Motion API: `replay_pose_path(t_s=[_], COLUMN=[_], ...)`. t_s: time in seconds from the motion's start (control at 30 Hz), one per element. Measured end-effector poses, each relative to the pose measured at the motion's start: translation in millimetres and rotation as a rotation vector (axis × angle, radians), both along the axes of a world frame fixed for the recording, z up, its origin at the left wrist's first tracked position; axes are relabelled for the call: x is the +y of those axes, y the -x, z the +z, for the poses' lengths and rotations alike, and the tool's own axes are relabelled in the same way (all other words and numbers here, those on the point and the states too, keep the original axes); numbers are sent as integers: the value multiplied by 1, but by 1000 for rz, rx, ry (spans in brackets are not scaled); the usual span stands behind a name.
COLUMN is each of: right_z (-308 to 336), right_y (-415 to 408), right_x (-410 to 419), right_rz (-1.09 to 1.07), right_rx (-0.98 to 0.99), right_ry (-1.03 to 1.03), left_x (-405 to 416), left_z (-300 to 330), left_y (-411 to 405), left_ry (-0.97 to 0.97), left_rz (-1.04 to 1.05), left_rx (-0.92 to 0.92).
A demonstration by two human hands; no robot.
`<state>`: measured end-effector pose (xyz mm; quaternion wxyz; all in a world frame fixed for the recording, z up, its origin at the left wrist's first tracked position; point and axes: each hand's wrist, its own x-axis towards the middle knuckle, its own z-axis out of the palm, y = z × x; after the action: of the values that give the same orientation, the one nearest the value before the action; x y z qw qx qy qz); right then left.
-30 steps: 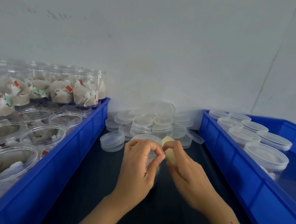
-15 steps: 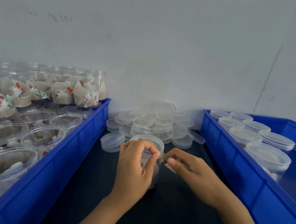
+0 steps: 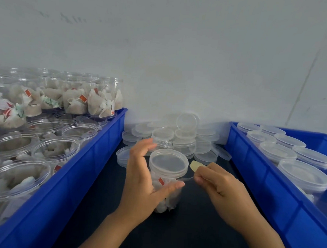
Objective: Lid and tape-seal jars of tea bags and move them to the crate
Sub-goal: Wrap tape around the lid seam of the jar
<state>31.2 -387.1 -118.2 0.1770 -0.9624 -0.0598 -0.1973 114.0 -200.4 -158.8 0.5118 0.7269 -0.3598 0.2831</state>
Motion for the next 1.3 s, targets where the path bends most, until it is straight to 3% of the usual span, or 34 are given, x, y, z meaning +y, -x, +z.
replay_pose_path(t_s=[0.13, 0.27, 0.47, 0.73, 0.97, 1.3], right_z=[-1, 1, -6, 0, 24, 35], right_y=[-1, 0, -5, -6, -17, -17], right_x=[3, 1, -2, 3, 0, 13], right_rz=[-4, 3, 64, 151, 170, 49], right_rx=[28, 83, 78, 11, 151, 154], right_ry=[70, 6, -252, -294, -194, -97], left_x=[-3, 0, -2, -5, -2, -6], left_z=[-14, -19, -15, -1, 7, 9], left_y=[-5, -11, -7, -1, -5, -1], left_ry=[14, 64, 99, 201, 203, 92], left_rz=[-197, -276, -354, -303, -344, -248], left_rx=[407, 474, 539, 317, 322, 239])
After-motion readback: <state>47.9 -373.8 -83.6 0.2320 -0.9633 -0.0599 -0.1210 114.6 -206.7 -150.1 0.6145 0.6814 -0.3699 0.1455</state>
